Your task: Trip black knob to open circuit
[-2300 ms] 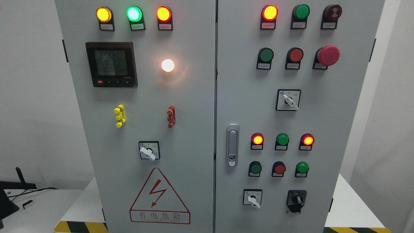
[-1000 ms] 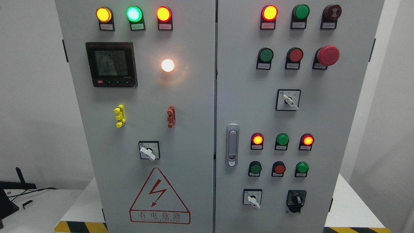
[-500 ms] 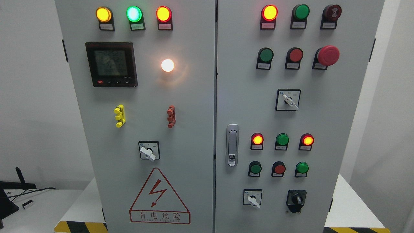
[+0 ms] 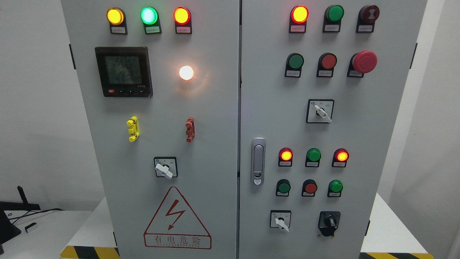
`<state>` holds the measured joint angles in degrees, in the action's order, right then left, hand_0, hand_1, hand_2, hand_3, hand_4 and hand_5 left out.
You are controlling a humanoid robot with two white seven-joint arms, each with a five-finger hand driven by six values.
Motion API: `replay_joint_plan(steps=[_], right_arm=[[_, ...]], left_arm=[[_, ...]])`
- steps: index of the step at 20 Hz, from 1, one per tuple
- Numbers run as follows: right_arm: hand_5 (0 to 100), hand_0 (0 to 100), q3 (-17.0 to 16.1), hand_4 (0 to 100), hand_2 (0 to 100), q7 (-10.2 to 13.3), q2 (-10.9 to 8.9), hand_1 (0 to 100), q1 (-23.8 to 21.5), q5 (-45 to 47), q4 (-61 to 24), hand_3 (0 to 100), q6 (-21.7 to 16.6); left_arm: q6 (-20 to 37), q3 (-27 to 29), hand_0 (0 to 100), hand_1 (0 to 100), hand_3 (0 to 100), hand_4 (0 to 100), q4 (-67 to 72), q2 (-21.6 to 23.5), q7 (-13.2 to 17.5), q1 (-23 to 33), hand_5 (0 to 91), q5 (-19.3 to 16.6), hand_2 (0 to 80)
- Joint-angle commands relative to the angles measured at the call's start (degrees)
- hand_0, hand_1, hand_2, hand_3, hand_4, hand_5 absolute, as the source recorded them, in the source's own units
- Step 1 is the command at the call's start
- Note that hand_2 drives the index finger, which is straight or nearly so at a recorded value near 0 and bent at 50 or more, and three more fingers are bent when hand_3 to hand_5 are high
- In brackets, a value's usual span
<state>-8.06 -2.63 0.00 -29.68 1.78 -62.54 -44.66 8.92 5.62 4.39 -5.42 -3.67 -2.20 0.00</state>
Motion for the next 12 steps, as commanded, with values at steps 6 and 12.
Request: replay_joint_plan(steps=[6,12], right_arm=[[86,38,-4.15,81,36,0.61,1.32,52,-0.38,0.33,-25.95,78,-0.95],[88,38,-4.51,83,37,0.52,1.23,51,0.14,0.16,-32.8,79,2.29]], left_arm=[[0.05,0.0,12,39,0,0,0.0,0.05,-0.02,0.0,0.0,0.26,0.0],[0.05,0.0,12,39,0,0,0.0,-0.03,-0.02,0.0,0.0,0.26,0.0]])
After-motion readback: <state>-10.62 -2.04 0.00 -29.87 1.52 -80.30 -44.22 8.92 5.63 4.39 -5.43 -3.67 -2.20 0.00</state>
